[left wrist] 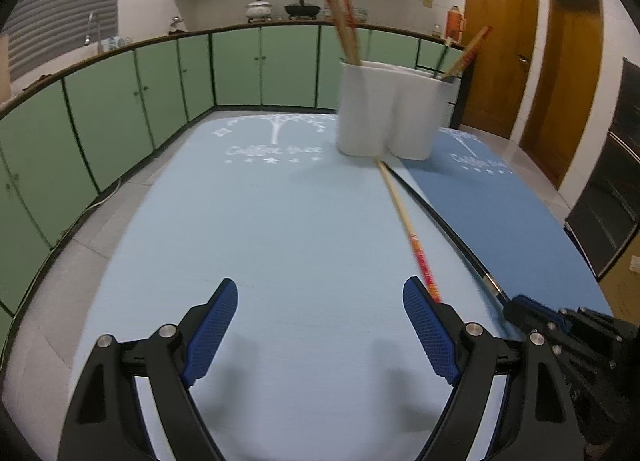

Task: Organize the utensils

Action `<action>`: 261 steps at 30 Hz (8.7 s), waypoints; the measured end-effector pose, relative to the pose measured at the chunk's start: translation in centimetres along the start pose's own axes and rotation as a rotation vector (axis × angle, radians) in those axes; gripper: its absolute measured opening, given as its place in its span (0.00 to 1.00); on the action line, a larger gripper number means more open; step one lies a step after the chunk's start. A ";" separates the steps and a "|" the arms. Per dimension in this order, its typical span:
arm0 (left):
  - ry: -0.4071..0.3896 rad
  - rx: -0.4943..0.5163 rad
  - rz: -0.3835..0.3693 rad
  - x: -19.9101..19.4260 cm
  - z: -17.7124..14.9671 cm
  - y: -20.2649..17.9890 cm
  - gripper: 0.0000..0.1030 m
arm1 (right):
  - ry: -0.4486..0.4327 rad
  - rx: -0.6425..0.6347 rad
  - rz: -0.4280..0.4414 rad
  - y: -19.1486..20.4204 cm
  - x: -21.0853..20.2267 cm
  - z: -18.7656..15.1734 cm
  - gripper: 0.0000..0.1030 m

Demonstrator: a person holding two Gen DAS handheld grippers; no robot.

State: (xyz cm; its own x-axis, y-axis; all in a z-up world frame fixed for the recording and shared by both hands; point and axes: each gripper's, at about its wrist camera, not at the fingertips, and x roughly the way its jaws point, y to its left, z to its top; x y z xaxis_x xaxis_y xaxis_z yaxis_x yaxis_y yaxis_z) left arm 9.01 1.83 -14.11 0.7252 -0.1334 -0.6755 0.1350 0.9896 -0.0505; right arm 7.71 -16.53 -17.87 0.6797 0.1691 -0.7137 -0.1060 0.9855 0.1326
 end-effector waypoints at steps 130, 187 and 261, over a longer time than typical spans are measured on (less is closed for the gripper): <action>-0.382 0.149 -0.127 -11.5 23.3 -6.0 0.05 | -0.382 -0.162 0.239 -2.8 -14.1 30.3 0.05; -0.334 0.030 0.000 -7.2 20.1 -3.6 0.92 | -0.324 0.003 0.069 -6.6 -10.0 22.5 0.95; -0.307 0.040 0.003 -13.2 15.7 -4.6 0.94 | -0.235 -0.083 0.109 -2.2 -13.6 19.2 0.95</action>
State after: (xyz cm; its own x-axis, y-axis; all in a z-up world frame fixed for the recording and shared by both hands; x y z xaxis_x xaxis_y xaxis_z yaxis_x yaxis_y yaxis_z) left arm 9.37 -1.80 6.58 0.8951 -0.1466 -0.4211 0.1544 0.9879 -0.0158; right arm 12.65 -21.27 4.78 0.8101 0.2755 -0.5175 -0.2401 0.9612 0.1358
